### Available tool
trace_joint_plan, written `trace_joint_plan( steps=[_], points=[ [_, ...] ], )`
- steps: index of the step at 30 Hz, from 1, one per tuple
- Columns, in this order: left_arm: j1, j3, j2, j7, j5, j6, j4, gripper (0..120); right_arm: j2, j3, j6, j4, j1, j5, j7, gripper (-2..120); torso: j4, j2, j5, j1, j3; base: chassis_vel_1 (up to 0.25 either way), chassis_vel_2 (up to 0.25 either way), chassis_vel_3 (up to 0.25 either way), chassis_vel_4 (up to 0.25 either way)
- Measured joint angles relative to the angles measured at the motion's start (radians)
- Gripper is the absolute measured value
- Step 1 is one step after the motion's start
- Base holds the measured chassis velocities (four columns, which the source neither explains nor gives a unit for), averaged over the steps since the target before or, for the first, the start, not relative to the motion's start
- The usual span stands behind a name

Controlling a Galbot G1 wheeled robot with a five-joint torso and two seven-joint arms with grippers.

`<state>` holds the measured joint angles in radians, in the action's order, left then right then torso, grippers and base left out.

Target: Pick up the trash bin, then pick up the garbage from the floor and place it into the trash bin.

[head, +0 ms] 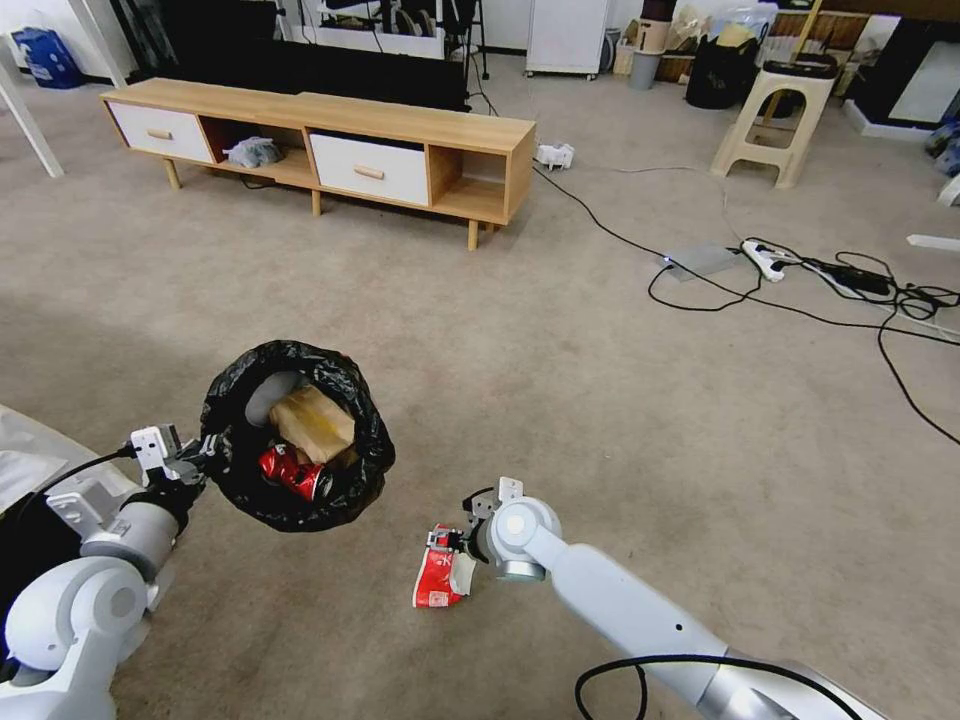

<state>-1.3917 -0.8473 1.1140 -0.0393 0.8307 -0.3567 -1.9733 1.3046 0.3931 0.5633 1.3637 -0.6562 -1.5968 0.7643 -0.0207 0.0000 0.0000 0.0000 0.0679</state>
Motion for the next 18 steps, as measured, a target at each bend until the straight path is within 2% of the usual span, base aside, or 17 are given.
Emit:
trace_joint_plan(
  steps=[18],
  points=[
    [-0.01, 0.001, 0.0, -0.007, -0.008, 0.002, 0.0, 1, 0.009, -0.013, 0.0, -0.055, -0.005, 0.052, -0.043, 100, 0.0, 0.0, 0.0, 0.0, 0.0, 0.0, 0.0, 0.0, 0.0]
  ],
)
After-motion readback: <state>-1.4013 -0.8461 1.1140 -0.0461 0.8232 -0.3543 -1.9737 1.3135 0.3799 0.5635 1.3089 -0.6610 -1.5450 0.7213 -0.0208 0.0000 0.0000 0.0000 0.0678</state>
